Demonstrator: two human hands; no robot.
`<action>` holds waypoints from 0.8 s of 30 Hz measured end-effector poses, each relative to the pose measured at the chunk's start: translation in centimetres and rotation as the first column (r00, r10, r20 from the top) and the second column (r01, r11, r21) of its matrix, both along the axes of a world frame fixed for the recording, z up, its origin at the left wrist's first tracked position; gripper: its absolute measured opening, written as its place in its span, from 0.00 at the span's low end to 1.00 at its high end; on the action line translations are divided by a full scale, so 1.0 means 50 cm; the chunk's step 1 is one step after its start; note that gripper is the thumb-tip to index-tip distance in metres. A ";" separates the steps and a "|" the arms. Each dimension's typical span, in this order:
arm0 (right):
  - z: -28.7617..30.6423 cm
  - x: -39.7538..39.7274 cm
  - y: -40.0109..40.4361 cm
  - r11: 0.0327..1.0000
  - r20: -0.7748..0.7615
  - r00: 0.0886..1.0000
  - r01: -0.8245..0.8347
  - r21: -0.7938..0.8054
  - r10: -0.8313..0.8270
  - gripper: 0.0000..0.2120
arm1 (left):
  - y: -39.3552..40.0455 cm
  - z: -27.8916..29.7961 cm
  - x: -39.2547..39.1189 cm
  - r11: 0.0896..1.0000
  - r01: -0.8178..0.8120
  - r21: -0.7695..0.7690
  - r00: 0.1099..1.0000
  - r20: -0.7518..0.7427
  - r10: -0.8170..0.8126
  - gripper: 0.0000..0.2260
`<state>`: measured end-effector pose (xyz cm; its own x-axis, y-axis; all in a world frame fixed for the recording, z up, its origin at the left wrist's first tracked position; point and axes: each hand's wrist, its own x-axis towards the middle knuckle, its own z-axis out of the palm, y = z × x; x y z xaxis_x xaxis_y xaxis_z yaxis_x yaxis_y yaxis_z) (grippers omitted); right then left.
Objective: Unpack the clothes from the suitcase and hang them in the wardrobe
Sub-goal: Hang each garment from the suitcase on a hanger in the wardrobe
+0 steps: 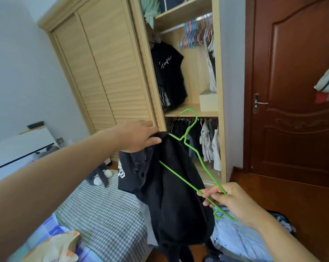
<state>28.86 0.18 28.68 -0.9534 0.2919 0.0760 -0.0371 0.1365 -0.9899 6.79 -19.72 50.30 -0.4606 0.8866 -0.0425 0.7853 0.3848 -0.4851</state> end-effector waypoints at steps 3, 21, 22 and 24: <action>0.015 0.032 0.017 1.000 0.027 1.000 -0.009 0.025 0.008 0.11 | 0.024 -0.018 -0.004 0.998 0.055 0.031 0.997 0.050 -0.057 0.20; -0.149 -0.155 -0.093 0.813 0.133 0.957 0.291 -0.504 -0.259 0.37 | -0.059 0.003 -0.002 0.736 -0.055 0.675 0.950 0.262 -0.170 0.15; -0.141 -0.158 -0.074 0.824 0.132 0.960 0.280 -0.492 -0.247 0.37 | -0.080 -0.001 -0.009 0.724 -0.055 0.687 0.950 0.260 -0.175 0.15; -0.128 -0.161 -0.066 0.882 0.186 0.975 0.192 -0.430 -0.122 0.29 | -0.116 -0.013 -0.024 0.698 -0.064 0.714 0.950 0.257 -0.175 0.13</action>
